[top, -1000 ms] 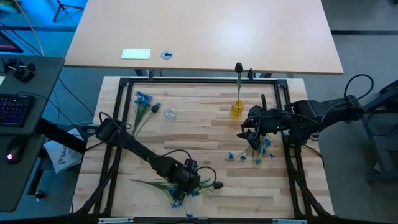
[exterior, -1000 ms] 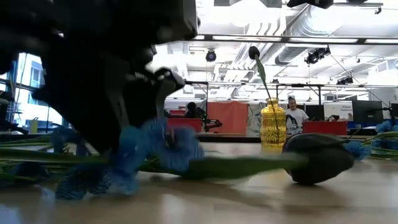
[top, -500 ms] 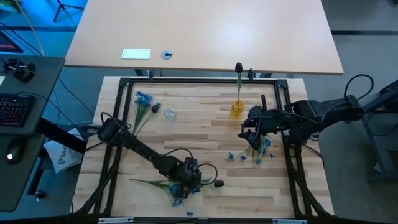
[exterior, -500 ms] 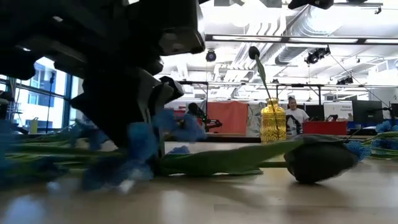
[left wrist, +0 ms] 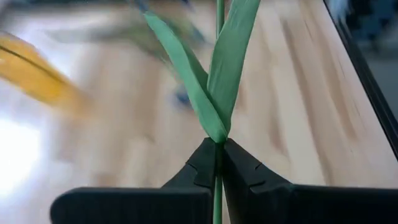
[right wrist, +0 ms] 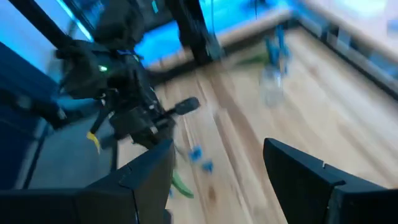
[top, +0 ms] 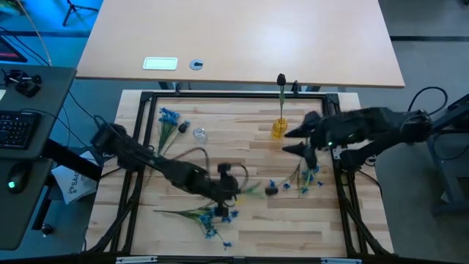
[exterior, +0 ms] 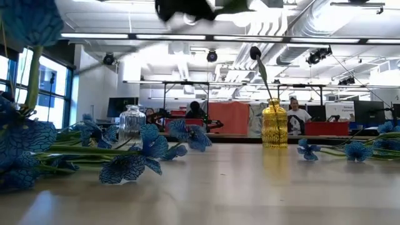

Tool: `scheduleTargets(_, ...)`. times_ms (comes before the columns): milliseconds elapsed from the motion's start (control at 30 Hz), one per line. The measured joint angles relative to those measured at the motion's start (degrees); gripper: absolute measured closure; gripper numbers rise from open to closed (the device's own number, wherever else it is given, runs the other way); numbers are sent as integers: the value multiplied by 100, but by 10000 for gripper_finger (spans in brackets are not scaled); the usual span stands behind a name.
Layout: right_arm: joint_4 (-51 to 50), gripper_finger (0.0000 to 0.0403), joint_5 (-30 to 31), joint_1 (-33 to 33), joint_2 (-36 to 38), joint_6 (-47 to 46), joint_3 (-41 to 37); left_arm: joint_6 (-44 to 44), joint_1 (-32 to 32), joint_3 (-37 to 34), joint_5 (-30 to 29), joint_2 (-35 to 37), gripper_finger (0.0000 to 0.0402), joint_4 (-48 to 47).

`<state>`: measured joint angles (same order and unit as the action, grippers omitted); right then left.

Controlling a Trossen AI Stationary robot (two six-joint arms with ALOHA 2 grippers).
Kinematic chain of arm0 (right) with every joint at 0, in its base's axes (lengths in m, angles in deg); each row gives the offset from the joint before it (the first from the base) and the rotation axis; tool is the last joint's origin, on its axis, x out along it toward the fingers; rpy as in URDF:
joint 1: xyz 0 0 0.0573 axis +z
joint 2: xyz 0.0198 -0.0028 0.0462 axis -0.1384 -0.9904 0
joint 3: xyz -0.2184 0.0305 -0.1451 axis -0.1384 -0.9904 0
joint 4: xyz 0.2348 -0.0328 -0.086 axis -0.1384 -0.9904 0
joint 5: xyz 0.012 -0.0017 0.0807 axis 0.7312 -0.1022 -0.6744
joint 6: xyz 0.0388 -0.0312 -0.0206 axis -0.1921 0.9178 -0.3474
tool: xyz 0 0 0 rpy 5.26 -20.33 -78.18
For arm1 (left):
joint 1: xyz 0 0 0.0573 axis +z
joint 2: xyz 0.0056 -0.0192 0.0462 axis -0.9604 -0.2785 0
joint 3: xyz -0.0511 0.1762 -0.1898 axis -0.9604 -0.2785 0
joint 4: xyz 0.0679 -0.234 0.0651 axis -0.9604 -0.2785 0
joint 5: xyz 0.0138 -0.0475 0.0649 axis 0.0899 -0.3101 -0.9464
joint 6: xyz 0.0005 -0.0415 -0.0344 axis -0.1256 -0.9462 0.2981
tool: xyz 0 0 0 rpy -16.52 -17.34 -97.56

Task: Sort flowers into vase by color
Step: Put the bottom black tulip flower into the yellow crystal vase

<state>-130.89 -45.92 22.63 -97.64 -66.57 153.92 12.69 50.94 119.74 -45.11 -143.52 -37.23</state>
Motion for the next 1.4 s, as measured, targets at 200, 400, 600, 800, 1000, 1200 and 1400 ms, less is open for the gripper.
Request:
scheduleTargets(200,14,160,279,91,3,812,1091,95,410,-224,-830,551,401,1825)
scheduleTargets(400,-160,160,304,219,13,1398,1612,-103,1186,-559,-262,240,401,5175)
scheduleTargets(600,-727,160,297,273,15,1541,1615,-612,1923,-213,99,-568,401,6592)
scheduleTargets(800,-921,160,548,273,-19,1551,1610,231,2327,505,43,-1040,401,6592)
scheduleTargets(1000,-828,160,1497,271,-43,1620,1610,-268,3197,1097,1262,-1609,401,6578)
scheduleTargets(1200,-740,160,2318,258,-89,1555,1610,-654,3838,1665,2217,-2125,401,6600)
scheduleTargets(1400,-796,160,2613,258,-143,1291,1610,-658,4021,2068,2399,-2545,401,6594)
